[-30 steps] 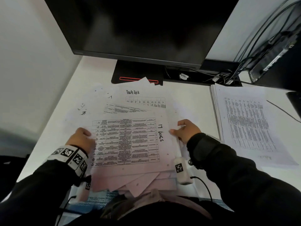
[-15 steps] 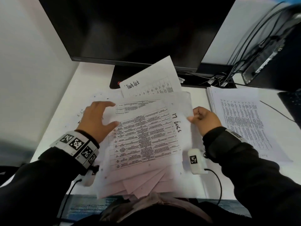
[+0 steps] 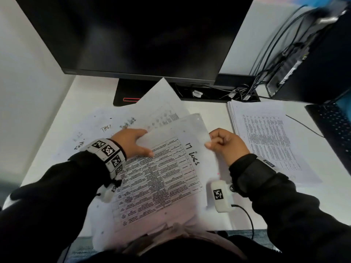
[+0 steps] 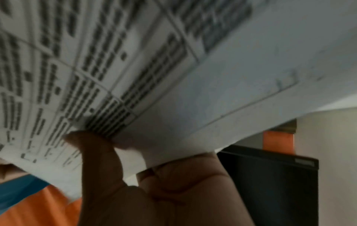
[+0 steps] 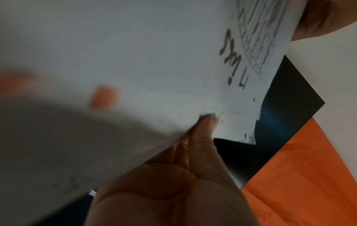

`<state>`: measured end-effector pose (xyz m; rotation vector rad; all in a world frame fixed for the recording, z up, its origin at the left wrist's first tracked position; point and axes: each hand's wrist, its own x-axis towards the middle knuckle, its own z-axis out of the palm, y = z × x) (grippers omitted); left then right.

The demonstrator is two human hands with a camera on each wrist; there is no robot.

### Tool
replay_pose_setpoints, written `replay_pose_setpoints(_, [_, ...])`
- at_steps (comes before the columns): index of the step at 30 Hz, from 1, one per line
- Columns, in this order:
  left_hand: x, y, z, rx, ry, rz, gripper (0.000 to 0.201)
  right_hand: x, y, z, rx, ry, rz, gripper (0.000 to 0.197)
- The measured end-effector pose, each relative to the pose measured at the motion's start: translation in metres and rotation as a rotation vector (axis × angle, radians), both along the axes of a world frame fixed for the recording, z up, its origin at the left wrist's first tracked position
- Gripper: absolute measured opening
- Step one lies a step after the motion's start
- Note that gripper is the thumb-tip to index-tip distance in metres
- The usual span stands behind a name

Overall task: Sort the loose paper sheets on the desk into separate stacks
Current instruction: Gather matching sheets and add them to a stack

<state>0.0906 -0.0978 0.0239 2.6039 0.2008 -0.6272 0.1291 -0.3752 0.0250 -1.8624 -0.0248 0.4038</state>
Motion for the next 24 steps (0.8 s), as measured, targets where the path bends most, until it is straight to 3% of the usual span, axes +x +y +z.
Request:
replay_pose_setpoints(3, [-0.008,-0.005,-0.014,-0.029,0.07,-0.043,0.053,0.0,-0.001,-0.003,-0.061,0.067,0.002,0.006])
replay_pose_setpoints(7, [-0.014,-0.005,-0.014,-0.041,0.033,0.023,0.02,0.002,-0.005,-0.017,-0.232,0.208,0.05,0.028])
replay_pose_setpoints(12, [-0.015,0.018,-0.008,-0.034,-0.05,0.249,0.029,0.007,-0.007,-0.03,-0.455,0.195,0.288,0.029])
replay_pose_setpoints(17, [-0.021,0.052,-0.001,-0.062,-0.26,0.683,0.029,0.018,-0.01,-0.034,-0.462,0.211,0.029,0.038])
replay_pose_setpoints(20, [-0.029,0.06,-0.012,-0.108,-0.181,0.794,0.034,0.016,-0.008,-0.033,-0.461,0.265,-0.003,0.037])
replay_pose_setpoints(24, [-0.037,0.045,-0.028,-0.246,-0.016,0.933,0.044,0.003,0.01,-0.031,-0.509,0.266,0.204,0.046])
